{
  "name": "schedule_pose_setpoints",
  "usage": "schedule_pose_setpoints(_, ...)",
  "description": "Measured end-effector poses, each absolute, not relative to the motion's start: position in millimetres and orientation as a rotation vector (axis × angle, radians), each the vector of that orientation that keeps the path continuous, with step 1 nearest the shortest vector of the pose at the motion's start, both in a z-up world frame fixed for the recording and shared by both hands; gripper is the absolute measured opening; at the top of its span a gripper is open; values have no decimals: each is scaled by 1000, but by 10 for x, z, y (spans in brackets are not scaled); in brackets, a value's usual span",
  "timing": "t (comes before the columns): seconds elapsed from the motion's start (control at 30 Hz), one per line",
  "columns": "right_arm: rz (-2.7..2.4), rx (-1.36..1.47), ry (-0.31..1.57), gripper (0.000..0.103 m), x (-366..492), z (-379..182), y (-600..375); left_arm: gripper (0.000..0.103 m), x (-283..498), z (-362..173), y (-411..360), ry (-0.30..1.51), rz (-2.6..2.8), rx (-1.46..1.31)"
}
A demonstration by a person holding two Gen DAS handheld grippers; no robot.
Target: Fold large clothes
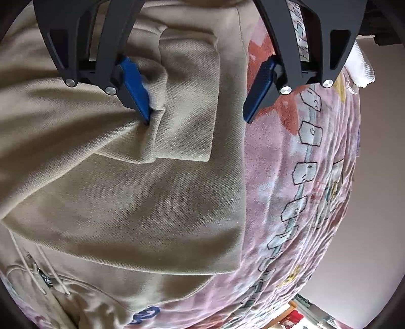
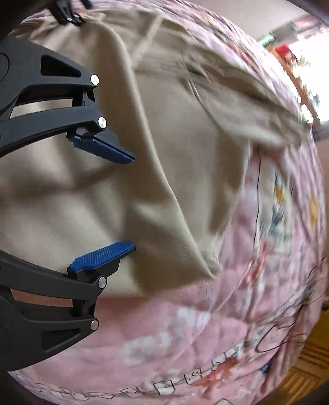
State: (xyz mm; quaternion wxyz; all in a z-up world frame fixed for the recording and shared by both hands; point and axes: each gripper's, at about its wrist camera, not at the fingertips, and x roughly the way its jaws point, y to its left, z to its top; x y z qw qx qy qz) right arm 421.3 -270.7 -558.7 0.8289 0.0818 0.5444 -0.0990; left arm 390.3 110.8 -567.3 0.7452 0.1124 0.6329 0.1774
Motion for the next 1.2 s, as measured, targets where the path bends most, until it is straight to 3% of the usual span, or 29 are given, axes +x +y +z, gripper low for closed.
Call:
schedule_pose_setpoints(0.07,-214,217,1166,63,4310,-5593,-2820,48,3901,-5638,1028,1394,337,245)
schedule_pose_setpoints(0.27,-140,297,1109,64,4282,-5312,-2835,44,3904,-5243,818,1372,233,255)
schedule_pose_setpoints(0.33,-91,330,1098,66,4361,-5203,-2788,48,4025,-4974,755,1333,189,216)
schedule_pose_setpoints(0.47,-20,349,1073,70,4766,-5060,-2621,69,4601,-4636,628,1271,59,117)
schedule_pose_setpoints(0.73,30,372,1087,70,5675,-4886,-2323,68,5947,-4687,599,1204,40,151)
schedule_pose_setpoints(0.9,3,394,1160,70,5666,-4639,-2093,68,5944,-4447,892,1216,-48,-17)
schedule_pose_setpoints(1.1,-55,498,1160,70,5698,-3839,-1876,69,5673,-3921,1309,1262,-113,-109)
schedule_pose_setpoints(1.2,-54,517,1164,70,5787,-3579,-1856,74,5563,-3632,1462,1288,-136,-127)
